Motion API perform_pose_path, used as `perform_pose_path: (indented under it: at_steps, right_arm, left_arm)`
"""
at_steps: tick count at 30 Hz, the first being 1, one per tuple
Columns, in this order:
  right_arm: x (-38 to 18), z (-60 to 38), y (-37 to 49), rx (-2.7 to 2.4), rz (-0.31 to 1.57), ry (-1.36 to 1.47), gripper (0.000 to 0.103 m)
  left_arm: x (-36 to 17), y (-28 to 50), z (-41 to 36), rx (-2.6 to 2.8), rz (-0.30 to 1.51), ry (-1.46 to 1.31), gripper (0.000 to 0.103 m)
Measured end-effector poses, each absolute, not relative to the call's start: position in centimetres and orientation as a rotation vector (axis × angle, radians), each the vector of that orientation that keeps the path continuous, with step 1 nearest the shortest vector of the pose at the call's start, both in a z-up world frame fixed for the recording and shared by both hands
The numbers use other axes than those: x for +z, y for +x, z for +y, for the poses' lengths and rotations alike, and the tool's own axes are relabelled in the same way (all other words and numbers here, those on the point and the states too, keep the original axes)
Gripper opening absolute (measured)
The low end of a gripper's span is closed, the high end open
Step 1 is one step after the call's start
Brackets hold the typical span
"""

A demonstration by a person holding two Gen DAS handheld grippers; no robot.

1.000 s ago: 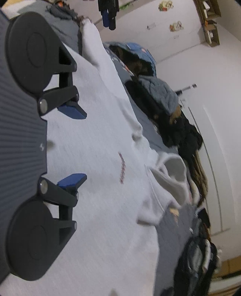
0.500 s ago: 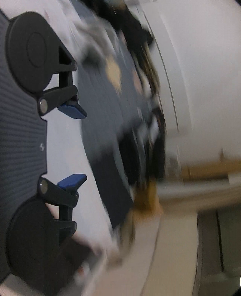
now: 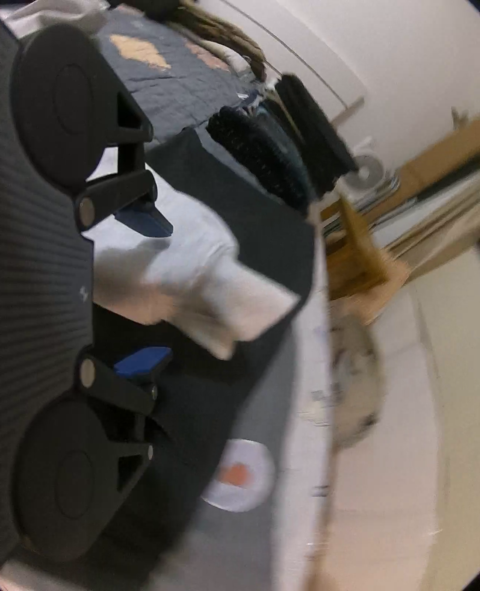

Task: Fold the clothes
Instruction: 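Grasp the hoodie hood with the right gripper and lift it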

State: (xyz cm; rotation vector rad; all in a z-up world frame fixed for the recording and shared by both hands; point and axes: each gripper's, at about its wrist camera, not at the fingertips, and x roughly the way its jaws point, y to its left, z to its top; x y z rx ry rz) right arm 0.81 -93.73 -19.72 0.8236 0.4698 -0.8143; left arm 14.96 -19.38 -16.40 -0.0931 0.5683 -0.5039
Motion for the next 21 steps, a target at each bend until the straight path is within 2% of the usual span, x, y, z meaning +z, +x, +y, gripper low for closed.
perform_pose_path:
  at_steps: [1,2,9,12,16,18,20,21]
  right_arm:
    - [-19.4,-93.5,0.7,-0.810,0.451,0.836,0.040]
    - [-19.0,-93.3,0.6,-0.805,0.432,0.848,0.008]
    - [-15.0,-92.1,-2.1,-0.775,0.249,0.905,0.007]
    - [-15.4,-92.7,-1.7,-0.803,0.317,0.829,0.008]
    - [-19.7,-93.6,-0.1,-0.904,0.512,0.764,0.011]
    - [-20.7,-93.7,-1.2,-0.909,0.486,0.822,0.016]
    - [-20.3,-93.5,-2.7,-0.917,0.464,0.836,0.030]
    - [-19.9,-93.4,-3.4,-0.923,0.461,0.829,0.034]
  left_arm:
    - [-16.4,15.0,-19.4,-0.506,0.567,-0.093,0.060]
    - [-16.3,15.0,-19.4,-0.508,0.566,-0.093,0.060]
    - [-16.0,14.9,-19.3,-0.523,0.559,-0.092,0.060]
    - [-15.9,14.9,-19.3,-0.530,0.555,-0.091,0.060]
    - [-15.9,15.1,-19.2,-0.534,0.557,-0.094,0.060]
    - [-16.0,15.3,-19.0,-0.533,0.563,-0.098,0.060]
    - [-16.1,15.5,-18.9,-0.532,0.570,-0.103,0.060]
    - [-16.1,15.6,-18.9,-0.532,0.573,-0.105,0.060]
